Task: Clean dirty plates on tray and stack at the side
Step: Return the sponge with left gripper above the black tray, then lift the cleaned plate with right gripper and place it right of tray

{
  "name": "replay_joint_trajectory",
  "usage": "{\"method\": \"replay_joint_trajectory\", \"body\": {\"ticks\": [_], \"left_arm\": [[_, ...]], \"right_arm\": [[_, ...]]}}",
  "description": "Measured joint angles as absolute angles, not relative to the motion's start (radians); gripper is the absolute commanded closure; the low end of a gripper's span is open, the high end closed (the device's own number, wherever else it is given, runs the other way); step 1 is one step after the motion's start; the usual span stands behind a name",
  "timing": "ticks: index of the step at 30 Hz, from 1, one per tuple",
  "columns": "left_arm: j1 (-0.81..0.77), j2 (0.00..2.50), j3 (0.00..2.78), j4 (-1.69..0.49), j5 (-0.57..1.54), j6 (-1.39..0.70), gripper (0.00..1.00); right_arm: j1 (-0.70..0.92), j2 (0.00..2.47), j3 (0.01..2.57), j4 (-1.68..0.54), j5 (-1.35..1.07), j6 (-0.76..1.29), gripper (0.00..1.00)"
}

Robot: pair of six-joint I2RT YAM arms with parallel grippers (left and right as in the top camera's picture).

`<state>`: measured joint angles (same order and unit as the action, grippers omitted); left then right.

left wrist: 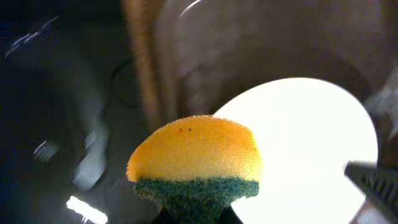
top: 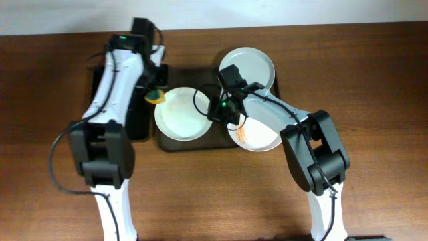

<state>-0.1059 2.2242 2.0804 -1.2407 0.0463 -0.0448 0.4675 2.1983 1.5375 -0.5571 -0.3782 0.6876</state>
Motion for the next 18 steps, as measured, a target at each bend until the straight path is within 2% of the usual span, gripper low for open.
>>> {"method": "replay_joint_trajectory", "body": {"ticks": [8, 13, 18], "left_arm": [[0.043, 2.192, 2.089, -1.339, 0.051, -0.045, 0.99], [0.097, 2.192, 2.089, -1.34, 0.052, -0.045, 0.99], [0.098, 2.192, 2.089, -1.332, 0.052, -0.045, 0.99]], "right_arm": [[0.467, 2.091, 1.677, -0.891, -0.083, 0.549, 0.96], [0.481, 1.996, 1.748, -0.948, 0.146, 0.467, 0.96], [0.564, 1.981, 1.752, -0.97, 0.41, 0.434, 0.96]]}}
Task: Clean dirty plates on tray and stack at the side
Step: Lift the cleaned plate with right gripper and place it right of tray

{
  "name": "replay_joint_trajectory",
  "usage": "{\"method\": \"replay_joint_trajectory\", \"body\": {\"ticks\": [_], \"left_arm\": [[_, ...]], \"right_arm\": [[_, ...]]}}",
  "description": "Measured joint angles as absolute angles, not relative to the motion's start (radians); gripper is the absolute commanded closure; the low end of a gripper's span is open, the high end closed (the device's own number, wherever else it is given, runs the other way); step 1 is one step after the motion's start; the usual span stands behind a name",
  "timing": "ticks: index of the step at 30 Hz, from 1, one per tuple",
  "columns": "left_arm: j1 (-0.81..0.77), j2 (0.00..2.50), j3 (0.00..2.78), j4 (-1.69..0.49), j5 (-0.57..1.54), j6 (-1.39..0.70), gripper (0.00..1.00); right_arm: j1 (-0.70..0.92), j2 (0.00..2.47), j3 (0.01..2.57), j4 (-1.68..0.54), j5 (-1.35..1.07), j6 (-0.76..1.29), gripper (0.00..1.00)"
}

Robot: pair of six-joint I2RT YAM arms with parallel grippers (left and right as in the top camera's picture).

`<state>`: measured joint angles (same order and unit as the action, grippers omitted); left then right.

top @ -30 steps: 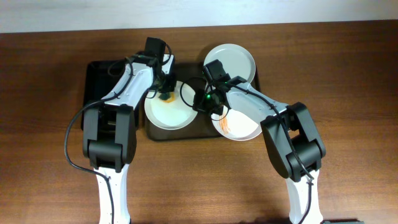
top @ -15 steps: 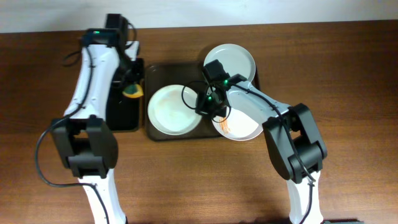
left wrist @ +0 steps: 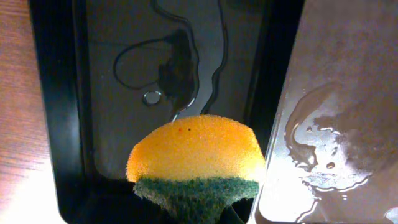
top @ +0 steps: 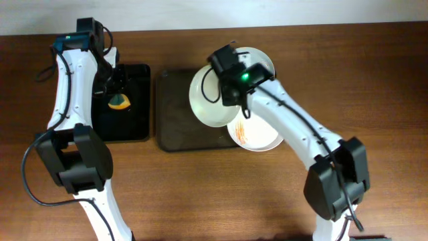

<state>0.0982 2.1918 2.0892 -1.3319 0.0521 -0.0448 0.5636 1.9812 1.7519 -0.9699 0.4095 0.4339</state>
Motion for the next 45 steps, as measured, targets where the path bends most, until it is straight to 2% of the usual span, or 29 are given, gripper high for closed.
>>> {"method": "replay_joint_trajectory", "body": {"ticks": [9, 22, 32, 39, 45], "left_arm": [[0.097, 2.192, 2.089, -1.324, 0.052, -0.045, 0.99], [0.097, 2.192, 2.085, -1.312, 0.052, -0.045, 0.99], [0.097, 2.192, 2.085, -1.303, 0.052, -0.045, 0.99], [0.097, 2.192, 2.085, -1.302, 0.047, -0.045, 0.99], [0.097, 2.192, 2.085, -1.301, 0.043, -0.045, 0.99]], "right_arm": [[0.794, 1.981, 1.752, -0.912, 0.946, 0.416, 0.96], [0.904, 1.981, 1.752, -0.885, 1.374, 0.414, 0.96], [0.917, 1.981, 1.752, -0.886, 1.373, 0.414, 0.96], [0.871, 1.981, 1.752, -0.886, 1.105, 0.415, 0.96], [0.749, 1.98, 1.752, -0.902, 0.868, 0.424, 0.96]]}}
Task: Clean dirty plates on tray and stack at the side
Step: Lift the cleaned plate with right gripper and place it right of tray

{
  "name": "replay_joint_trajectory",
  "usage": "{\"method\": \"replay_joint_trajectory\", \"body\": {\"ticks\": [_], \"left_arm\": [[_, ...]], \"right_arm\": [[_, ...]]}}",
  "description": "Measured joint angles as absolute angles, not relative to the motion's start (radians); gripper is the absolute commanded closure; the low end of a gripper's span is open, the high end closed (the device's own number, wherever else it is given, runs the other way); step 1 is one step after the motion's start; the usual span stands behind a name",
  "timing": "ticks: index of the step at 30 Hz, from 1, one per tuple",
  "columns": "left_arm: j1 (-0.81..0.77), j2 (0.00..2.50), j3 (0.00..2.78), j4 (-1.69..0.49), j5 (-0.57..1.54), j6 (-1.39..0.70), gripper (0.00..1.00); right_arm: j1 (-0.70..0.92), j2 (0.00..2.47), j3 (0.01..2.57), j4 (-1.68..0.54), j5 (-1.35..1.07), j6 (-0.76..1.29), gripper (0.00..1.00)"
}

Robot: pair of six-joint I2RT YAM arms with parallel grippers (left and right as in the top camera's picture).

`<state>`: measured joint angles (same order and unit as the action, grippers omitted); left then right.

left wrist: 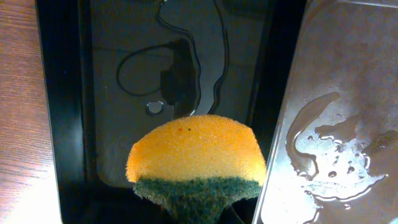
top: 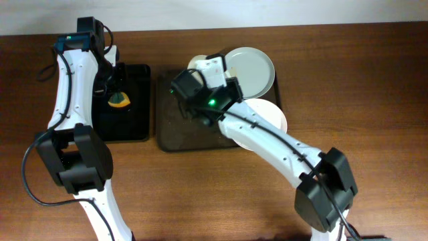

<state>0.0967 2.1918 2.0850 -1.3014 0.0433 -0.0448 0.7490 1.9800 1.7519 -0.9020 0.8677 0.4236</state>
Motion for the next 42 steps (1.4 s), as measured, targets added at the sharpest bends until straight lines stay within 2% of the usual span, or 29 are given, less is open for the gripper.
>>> {"method": "replay_joint_trajectory", "body": {"ticks": [8, 12, 18, 22, 28, 32, 37, 42], "left_arm": [[0.097, 2.192, 2.085, -1.298, 0.042, -0.045, 0.99], [0.097, 2.192, 2.085, -1.295, 0.04, -0.045, 0.99], [0.09, 2.192, 2.085, -1.293, 0.04, -0.045, 0.99], [0.067, 2.192, 2.085, -1.292, 0.04, -0.045, 0.99], [0.022, 2.192, 2.084, -1.267, 0.04, -0.045, 0.99], [0.008, 2.192, 2.084, -1.26, 0.04, -0.045, 0.99], [0.007, 2.192, 2.083, -1.259, 0.04, -0.045, 0.99], [0.007, 2.192, 2.083, -1.259, 0.04, -0.045, 0.99]], "right_arm": [[0.694, 1.895, 1.752, -0.919, 0.733, 0.429, 0.96], [0.633, 1.865, 1.752, -0.925, 0.517, 0.423, 0.96], [0.387, 1.863, 1.752, -0.944, 0.12, 0.421, 0.96], [0.147, 1.863, 1.752, -0.985, -0.06, 0.419, 0.96], [-0.165, 1.862, 1.726, -0.995, -0.103, 0.419, 0.96], [-0.302, 1.861, 1.621, -0.941, -0.068, 0.42, 0.96], [-0.38, 1.861, 1.448, -0.807, -0.05, 0.419, 0.96], [-0.38, 1.861, 1.335, -0.664, -0.049, 0.419, 0.96]]}}
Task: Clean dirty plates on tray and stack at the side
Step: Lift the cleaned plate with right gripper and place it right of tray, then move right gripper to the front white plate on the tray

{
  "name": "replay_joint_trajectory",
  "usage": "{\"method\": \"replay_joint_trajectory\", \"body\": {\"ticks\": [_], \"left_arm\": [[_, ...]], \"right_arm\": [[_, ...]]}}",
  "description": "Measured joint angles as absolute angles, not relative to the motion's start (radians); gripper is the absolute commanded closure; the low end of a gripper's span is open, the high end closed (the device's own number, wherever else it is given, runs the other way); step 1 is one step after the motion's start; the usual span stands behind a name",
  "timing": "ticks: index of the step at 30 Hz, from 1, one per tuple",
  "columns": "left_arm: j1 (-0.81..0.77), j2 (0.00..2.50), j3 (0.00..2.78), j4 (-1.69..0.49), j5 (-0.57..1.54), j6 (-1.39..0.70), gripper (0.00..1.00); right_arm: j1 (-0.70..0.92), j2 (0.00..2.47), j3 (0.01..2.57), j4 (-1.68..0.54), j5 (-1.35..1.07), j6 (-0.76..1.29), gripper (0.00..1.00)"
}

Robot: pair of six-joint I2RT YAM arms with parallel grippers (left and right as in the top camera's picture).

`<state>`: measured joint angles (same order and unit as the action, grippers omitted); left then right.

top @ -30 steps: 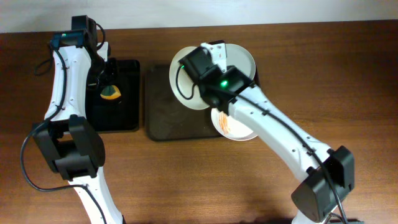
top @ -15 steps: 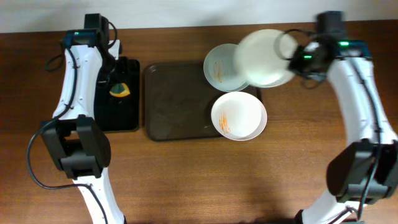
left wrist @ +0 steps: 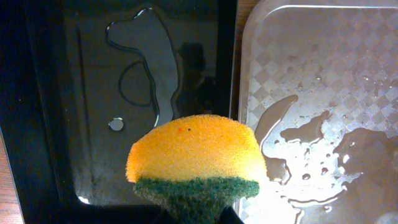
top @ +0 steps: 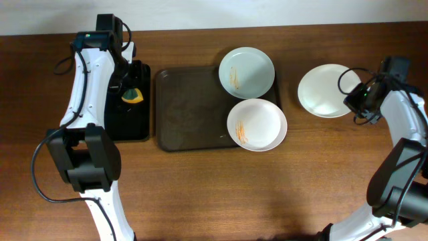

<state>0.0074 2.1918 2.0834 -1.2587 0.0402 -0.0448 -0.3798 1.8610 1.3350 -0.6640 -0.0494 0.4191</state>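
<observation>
My left gripper (left wrist: 196,208) is shut on a yellow sponge with a green scouring side (left wrist: 196,165). In the overhead view the left gripper (top: 132,96) hangs over the right edge of the black basin (top: 114,127), next to the brown tray (top: 190,110). Two stained plates rest on the tray's right side: a pale green one (top: 247,72) at the back and a white one (top: 257,125) in front, both with orange smears. A clean white plate (top: 324,90) lies on the table right of the tray. My right gripper (top: 358,100) is at its right rim; its jaws are not readable.
The black basin (left wrist: 93,93) holds a thin film of water. The tray's wet surface (left wrist: 323,93) shows puddles and drops. The white front plate overhangs the tray's right edge. Bare wooden table (top: 214,194) runs along the front.
The clean white plate, held over the tray's back left, now lies on the table right of the tray, with the right gripper at its rim. My left gripper and sponge shifted right, toward the tray.
The sponge was beside the white plate, which the right gripper held over the tray. Then the left gripper held the sponge over the black basin while the right held the plate above the tray's back. The plate now rests on the table at the right.
</observation>
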Motion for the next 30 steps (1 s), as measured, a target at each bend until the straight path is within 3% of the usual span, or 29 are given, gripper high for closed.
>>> {"method": "replay_joint_trajectory", "body": {"ticks": [10, 12, 14, 16, 24, 30], "left_arm": [[0.007, 2.192, 2.083, -1.258, 0.04, -0.045, 0.99], [0.007, 2.192, 2.083, -1.256, 0.04, -0.045, 0.99], [0.007, 2.192, 2.083, -1.256, 0.04, -0.045, 0.99], [0.007, 2.192, 2.083, -1.256, 0.04, -0.045, 0.99], [0.007, 2.192, 2.083, -1.254, 0.04, -0.045, 0.99], [0.007, 2.192, 2.083, -1.253, 0.04, -0.045, 0.99]], "right_arm": [[-0.376, 1.878, 1.249, -0.589, -0.049, 0.419, 0.95], [-0.373, 1.888, 1.249, -0.586, -0.05, 0.42, 0.85], [-0.367, 1.913, 1.249, -0.594, -0.049, 0.423, 0.68], [-0.366, 1.919, 1.249, -0.608, -0.05, 0.422, 0.62], [-0.367, 1.906, 1.372, -0.875, -0.051, 0.422, 0.6], [-0.349, 1.753, 1.535, -1.102, -0.125, 0.419, 0.57]]}}
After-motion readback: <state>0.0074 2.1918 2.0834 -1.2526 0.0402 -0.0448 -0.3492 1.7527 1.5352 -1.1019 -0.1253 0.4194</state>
